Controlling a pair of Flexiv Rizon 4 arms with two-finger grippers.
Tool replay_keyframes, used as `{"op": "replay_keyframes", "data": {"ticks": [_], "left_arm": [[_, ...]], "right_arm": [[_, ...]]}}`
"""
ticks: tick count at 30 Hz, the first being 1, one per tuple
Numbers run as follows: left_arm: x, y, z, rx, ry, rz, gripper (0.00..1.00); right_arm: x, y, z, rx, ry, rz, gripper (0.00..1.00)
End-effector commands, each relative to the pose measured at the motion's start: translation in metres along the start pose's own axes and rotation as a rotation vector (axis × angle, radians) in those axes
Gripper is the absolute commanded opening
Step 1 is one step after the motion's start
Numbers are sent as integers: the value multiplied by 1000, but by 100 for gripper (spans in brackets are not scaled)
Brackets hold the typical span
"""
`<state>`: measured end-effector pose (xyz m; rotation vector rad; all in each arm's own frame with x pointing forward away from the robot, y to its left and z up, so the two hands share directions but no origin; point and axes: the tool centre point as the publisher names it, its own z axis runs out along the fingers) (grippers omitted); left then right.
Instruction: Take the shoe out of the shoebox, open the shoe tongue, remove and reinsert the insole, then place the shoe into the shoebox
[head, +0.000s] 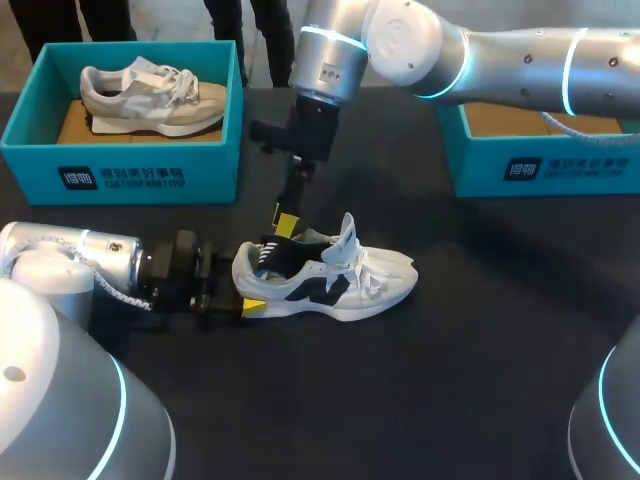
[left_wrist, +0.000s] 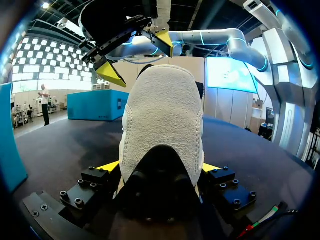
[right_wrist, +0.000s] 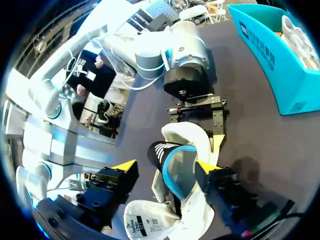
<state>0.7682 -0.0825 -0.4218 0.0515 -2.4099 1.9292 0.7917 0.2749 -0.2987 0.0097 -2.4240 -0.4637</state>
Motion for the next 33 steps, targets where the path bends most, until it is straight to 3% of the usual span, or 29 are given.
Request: {"op": "replay_keyframes", "data": {"ticks": [1, 33], "left_arm": [[0, 1, 1, -1, -2, 0, 0], [0, 1, 1, -1, -2, 0, 0]], "right_arm": [[-1, -3, 2, -8, 22, 2, 44], [2, 7, 25, 19, 170, 43, 39]]}}
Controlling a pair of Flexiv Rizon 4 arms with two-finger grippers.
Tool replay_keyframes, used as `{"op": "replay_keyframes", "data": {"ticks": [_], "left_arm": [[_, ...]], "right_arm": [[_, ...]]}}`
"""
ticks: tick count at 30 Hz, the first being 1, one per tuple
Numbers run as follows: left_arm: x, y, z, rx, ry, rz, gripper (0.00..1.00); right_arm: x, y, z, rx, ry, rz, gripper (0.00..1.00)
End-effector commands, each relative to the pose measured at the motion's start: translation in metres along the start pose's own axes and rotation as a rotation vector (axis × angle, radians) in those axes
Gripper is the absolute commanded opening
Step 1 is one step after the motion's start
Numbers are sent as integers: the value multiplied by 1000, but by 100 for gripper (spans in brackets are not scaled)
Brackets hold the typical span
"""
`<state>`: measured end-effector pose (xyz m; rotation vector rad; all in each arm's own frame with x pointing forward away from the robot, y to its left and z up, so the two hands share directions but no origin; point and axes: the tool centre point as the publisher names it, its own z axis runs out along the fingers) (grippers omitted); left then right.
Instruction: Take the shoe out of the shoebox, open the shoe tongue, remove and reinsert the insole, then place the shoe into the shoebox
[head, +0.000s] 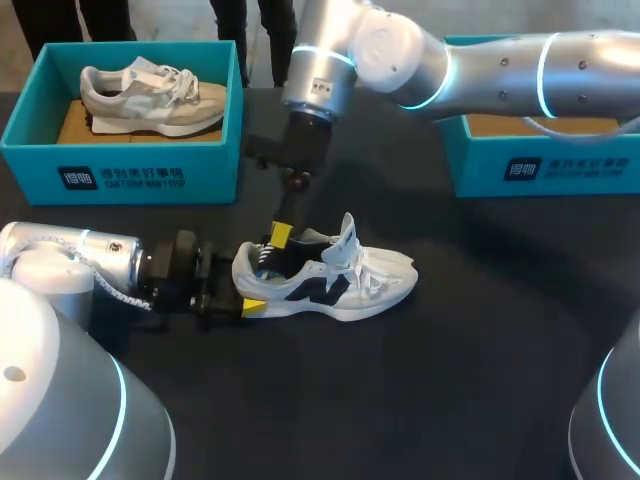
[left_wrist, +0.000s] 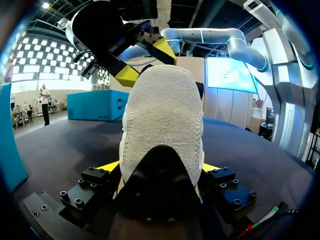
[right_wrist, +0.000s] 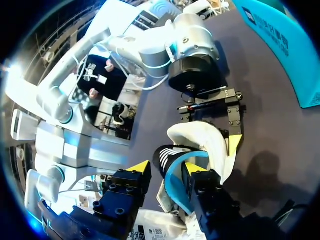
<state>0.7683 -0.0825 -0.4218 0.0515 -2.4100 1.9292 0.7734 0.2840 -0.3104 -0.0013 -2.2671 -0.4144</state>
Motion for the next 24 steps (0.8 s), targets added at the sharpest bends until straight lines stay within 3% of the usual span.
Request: {"op": "replay_keyframes", "data": {"ticks": [1, 18, 22, 24], "left_arm": [[0, 1, 1, -1, -2, 0, 0], [0, 1, 1, -1, -2, 0, 0], [0, 1, 1, -1, -2, 0, 0], [0, 1, 1, -1, -2, 0, 0]], "right_arm": [[-4, 5, 3, 9, 14, 1, 38], [-1, 0, 15, 3, 44, 32, 35], [-2, 0, 18, 1, 51, 36, 31], [-2, -1, 19, -2, 53, 39, 25]]}}
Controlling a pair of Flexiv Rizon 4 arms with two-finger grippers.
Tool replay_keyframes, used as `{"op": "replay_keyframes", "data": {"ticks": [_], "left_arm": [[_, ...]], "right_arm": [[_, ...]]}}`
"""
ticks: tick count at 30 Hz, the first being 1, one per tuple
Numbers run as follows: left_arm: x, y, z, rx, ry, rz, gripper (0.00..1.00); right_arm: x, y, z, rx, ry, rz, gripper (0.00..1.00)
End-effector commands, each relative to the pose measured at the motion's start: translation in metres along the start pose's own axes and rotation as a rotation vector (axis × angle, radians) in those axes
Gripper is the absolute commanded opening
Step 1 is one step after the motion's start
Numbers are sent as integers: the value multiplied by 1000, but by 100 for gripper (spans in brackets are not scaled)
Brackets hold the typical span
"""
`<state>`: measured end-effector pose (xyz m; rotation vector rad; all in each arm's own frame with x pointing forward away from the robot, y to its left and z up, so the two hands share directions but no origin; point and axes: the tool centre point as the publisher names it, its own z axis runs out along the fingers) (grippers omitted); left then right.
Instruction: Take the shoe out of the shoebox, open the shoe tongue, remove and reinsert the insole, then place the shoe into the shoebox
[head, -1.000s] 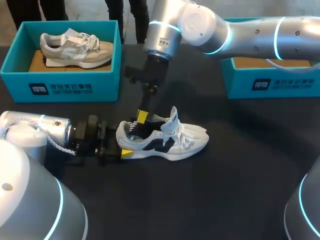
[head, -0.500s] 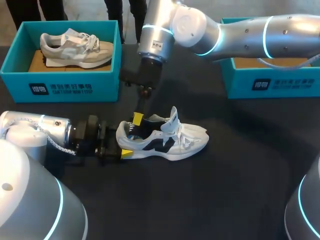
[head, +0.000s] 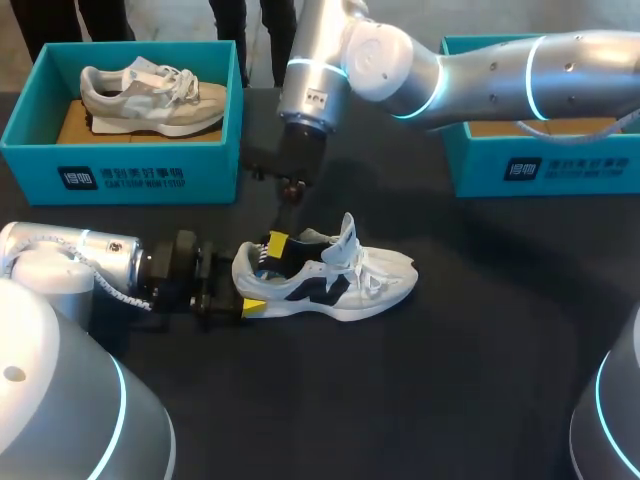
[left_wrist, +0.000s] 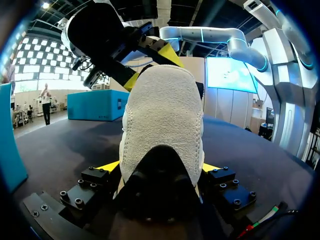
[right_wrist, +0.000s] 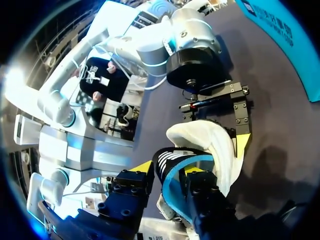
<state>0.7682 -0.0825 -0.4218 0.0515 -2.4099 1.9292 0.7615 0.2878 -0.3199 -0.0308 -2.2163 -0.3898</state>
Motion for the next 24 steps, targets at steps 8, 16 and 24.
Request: {"op": "replay_keyframes", "data": {"ticks": [8, 16, 24], "left_arm": [[0, 1, 1, -1, -2, 0, 0], [0, 1, 1, -1, -2, 0, 0], [0, 1, 1, -1, -2, 0, 0]], "right_arm": [[-2, -2, 5, -6, 11, 10, 0], [8, -7, -3, 4, 0, -4, 0], [22, -18, -19, 26, -16, -8, 0]]}}
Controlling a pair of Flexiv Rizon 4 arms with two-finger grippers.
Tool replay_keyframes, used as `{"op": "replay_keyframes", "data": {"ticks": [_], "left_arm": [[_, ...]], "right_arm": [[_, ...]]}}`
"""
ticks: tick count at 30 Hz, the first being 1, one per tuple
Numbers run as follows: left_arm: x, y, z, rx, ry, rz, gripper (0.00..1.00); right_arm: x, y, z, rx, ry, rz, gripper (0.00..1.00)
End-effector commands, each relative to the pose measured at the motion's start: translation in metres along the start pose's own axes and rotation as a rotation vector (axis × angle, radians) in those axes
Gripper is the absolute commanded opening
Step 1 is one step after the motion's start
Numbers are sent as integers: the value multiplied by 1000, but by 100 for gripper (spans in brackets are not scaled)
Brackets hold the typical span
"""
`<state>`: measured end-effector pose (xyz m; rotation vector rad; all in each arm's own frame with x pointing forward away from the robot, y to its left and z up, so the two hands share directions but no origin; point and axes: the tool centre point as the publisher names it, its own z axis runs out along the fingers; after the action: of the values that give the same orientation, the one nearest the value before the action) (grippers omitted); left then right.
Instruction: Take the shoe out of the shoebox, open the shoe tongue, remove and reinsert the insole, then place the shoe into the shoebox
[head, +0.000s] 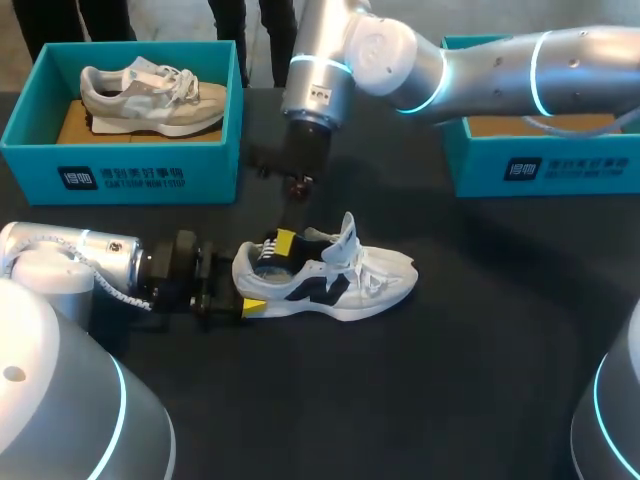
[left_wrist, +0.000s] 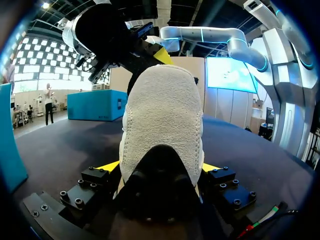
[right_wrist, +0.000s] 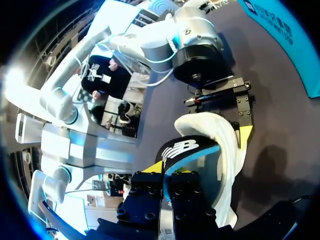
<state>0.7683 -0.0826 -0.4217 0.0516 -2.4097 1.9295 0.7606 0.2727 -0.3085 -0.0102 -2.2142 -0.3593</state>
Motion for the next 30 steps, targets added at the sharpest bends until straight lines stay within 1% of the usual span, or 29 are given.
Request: {"op": "replay_keyframes", "data": {"ticks": [1, 6, 11, 15, 20, 30], "left_arm": [[0, 1, 1, -1, -2, 0, 0], [0, 1, 1, -1, -2, 0, 0], [0, 1, 1, -1, -2, 0, 0], [0, 1, 1, -1, -2, 0, 0], [0, 1, 1, -1, -2, 0, 0], [0, 1, 1, -1, -2, 0, 0]], "right_arm": [[12, -7, -10, 0, -29, -10, 0], [17, -7, -18, -27, -58, -58, 0], [22, -5, -27, -86, -115, -144, 0], [24, -1, -35, -132, -159, -177, 0], [21, 8, -47, -167, -206, -203, 0], [12, 26, -65, -270, -383, -302, 0]]}}
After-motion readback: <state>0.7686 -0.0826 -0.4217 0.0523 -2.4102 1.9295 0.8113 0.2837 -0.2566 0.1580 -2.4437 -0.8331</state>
